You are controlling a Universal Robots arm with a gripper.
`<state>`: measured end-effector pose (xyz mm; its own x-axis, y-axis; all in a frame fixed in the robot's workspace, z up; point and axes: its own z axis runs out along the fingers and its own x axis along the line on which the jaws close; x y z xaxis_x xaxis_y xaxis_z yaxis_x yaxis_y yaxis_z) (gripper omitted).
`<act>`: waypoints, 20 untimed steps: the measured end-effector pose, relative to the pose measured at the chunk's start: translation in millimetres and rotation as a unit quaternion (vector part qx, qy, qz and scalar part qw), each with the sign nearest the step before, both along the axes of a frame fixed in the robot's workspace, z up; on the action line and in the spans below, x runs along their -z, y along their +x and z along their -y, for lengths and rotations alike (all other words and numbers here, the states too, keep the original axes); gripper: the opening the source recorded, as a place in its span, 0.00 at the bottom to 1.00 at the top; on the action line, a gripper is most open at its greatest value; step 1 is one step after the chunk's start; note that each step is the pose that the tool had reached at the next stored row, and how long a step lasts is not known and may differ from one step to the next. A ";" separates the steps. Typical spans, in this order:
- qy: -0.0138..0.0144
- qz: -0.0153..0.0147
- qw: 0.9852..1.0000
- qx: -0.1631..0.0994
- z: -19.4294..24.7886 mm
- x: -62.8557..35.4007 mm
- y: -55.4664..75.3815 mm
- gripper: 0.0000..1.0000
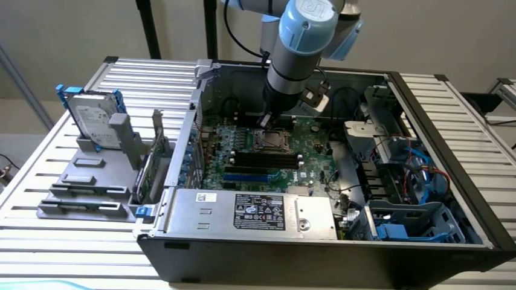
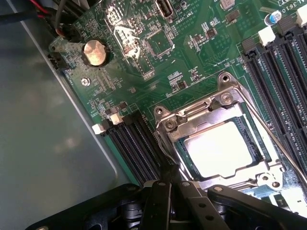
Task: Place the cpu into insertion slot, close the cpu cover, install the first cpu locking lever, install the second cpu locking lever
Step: 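Install the first cpu locking lever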
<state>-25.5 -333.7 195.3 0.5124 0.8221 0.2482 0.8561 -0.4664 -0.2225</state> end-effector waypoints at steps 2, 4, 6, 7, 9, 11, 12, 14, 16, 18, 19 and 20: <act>0.000 0.000 1.000 0.000 0.0 0.5 1.2 0.11; 0.000 0.000 1.000 0.000 0.0 1.1 2.2 0.11; 0.000 0.000 1.000 0.000 0.0 1.7 2.9 0.11; 0.000 0.000 1.000 0.000 0.0 2.0 3.2 0.11; 0.000 0.000 1.000 0.000 0.0 2.5 3.6 0.11; 0.000 0.000 1.000 0.000 0.0 2.9 3.8 0.11; 0.000 0.000 1.000 0.000 0.0 3.0 3.9 0.11; 0.000 0.000 1.000 0.000 0.0 3.2 4.1 0.11; 0.000 0.000 1.000 0.000 0.0 2.8 4.2 0.11; 0.001 0.000 1.000 0.000 0.4 0.9 3.9 0.11; 0.002 0.000 1.000 0.000 0.7 -0.1 3.1 0.11; 0.003 0.000 1.000 0.000 0.9 -0.9 1.7 0.11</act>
